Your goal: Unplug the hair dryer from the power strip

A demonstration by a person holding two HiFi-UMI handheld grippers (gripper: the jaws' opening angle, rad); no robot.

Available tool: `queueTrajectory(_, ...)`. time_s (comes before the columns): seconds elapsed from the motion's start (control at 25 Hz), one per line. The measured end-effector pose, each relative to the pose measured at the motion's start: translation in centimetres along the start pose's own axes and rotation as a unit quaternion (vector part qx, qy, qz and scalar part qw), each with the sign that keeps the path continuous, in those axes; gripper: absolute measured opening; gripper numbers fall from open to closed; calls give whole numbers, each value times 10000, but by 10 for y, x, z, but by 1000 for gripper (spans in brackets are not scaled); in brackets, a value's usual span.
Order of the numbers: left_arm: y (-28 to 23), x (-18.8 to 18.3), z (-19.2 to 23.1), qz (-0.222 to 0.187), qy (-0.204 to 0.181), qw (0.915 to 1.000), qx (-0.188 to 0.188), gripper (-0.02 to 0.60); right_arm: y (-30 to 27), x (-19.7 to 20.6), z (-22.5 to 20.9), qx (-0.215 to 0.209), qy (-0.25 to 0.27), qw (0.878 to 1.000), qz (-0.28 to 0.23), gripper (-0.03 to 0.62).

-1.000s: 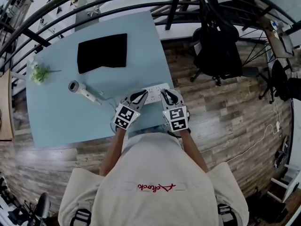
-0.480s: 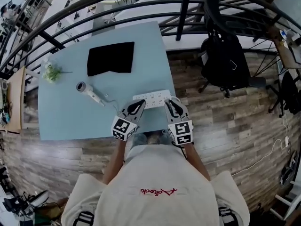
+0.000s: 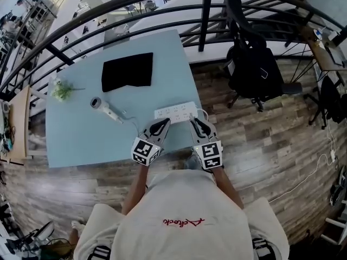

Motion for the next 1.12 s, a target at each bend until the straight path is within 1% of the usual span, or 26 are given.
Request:
queueTrajectory(0.2,50,9,-1,-37,-10,10000,17,8,17,3,45,188,48,9998,11,84)
queueTrajectory(0.32,78,13,-4,-62,-15,9999,108,8,27,3,74,271,31,9996,-42,84)
queueTrajectory(0.52,118,20,-19,-117,-153,9996,229,6,51,9,114,406,16,9991,-103,84)
queueTrajectory(0.88,162,28,-56,-262,-252,9983,464,8,104,19,151,721,-2,9972,-183,83)
queueTrajectory(1.12,179,32,-82,-272,-201,9987,370,8,130,29,158,673,36,9976,-133,83)
Point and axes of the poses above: the fingertips, and each gripper's own axes: y backward along the fingers, z to its left, x out of its underside, the point moved 8 cm from there along y, backward along the fingers, and after that the axes turned 2 degrees about x, right-handed, at the moved point
